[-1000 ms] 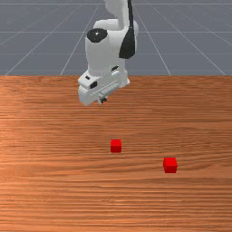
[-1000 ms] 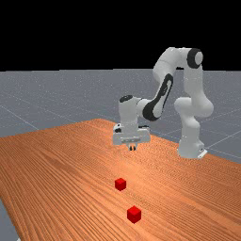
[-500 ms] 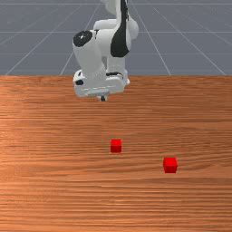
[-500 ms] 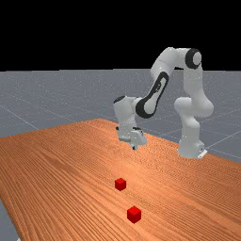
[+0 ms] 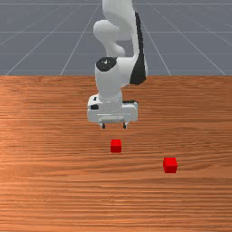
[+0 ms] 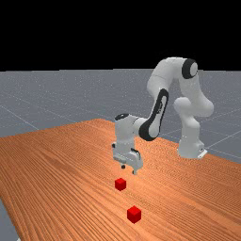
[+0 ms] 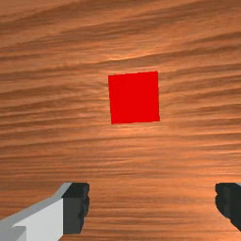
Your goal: Stack all the cube
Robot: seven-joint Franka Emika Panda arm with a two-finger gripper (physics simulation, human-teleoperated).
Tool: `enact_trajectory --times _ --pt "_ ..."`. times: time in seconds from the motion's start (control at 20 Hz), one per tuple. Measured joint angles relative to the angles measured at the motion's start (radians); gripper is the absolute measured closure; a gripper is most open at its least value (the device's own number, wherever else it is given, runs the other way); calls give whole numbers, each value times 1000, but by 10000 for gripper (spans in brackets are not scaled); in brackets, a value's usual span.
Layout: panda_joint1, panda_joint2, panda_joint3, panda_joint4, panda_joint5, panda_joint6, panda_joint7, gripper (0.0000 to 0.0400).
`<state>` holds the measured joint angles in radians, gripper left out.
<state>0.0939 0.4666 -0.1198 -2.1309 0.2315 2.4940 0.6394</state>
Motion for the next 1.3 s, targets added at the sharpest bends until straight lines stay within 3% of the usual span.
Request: enact_trajectory --times 0.25,0.5,0.55,0.6,0.65,0.85,1.0,1.2,1.3 --pt "1 172 -8 184 4 31 47 0" --pt "36 226 -19 204 -15 93 77 0" --pt "47 228 -22 190 -18 134 83 157" --pt "55 228 -23 178 -19 170 84 205" --pt "58 223 -26 170 -22 181 84 206" --pt "74 166 -17 222 -45 -68 98 206" --pt "126 172 6 389 -68 -152 130 206" --pt "177 291 31 693 -92 -307 177 206" --pt "204 355 39 760 -101 -327 196 206"
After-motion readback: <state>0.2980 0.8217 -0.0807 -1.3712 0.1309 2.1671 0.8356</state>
